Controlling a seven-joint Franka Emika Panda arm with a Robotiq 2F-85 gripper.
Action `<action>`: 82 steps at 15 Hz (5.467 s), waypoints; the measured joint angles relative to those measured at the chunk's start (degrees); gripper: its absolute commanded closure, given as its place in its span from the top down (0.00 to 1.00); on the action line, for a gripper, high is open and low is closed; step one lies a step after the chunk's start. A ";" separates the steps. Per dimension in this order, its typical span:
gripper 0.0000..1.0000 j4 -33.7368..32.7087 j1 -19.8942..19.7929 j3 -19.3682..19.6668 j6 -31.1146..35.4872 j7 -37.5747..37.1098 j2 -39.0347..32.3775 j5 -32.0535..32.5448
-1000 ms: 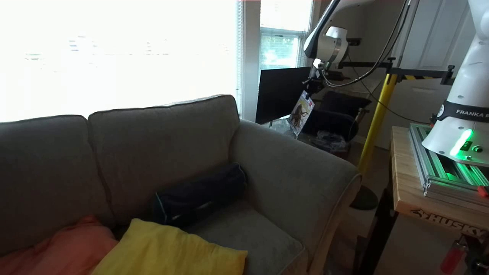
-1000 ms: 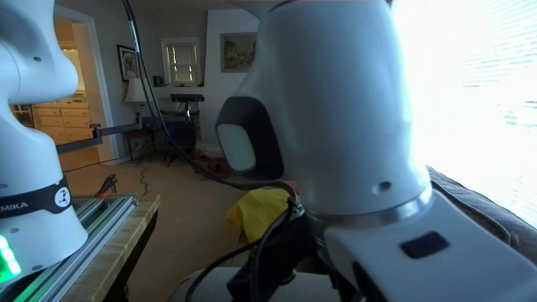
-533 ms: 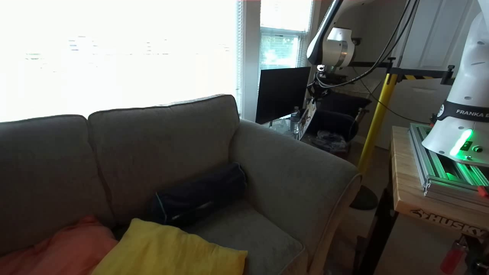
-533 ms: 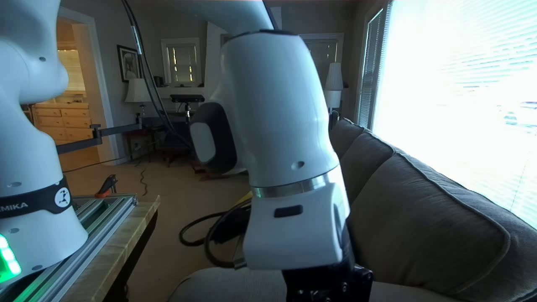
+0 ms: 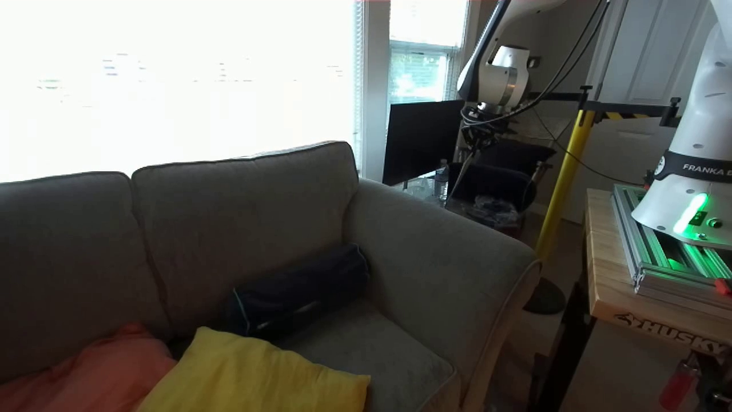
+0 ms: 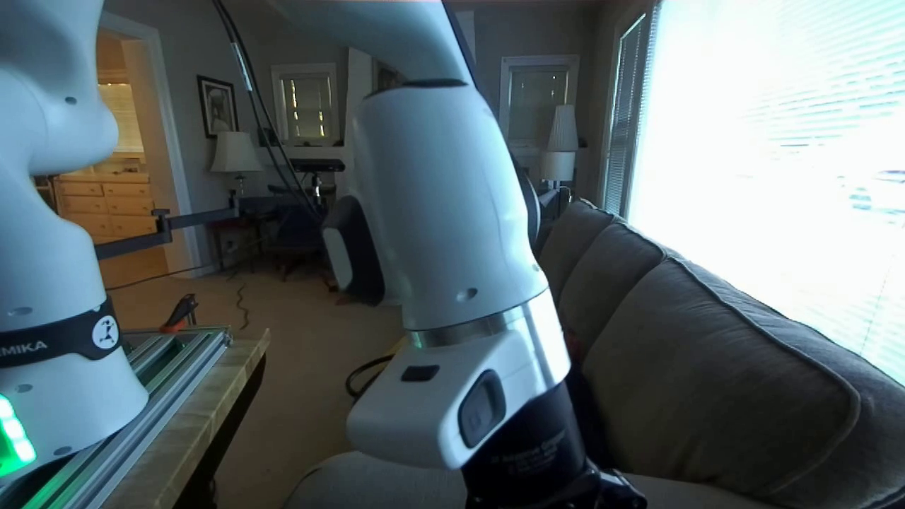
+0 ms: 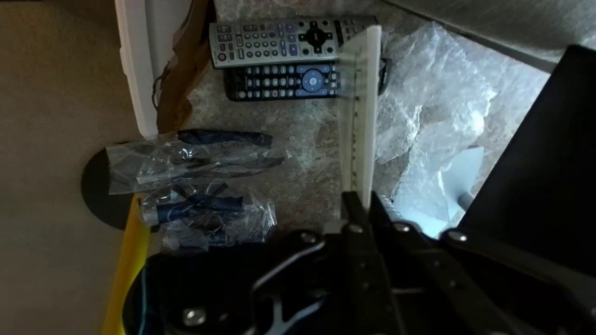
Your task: Place the magazine from the right armrest on the table.
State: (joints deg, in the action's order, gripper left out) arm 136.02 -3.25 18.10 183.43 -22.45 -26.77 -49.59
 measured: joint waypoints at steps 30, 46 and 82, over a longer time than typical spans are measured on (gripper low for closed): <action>0.01 -11.89 -71.31 -55.55 34.43 5.60 -33.24 28.66; 0.01 -17.46 -76.59 -46.09 42.81 -5.77 -47.51 73.35; 1.00 -2.63 -34.18 -17.64 23.20 7.72 -9.30 37.67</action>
State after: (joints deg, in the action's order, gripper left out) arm 133.40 -37.43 0.46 206.63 -14.72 -36.07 -11.92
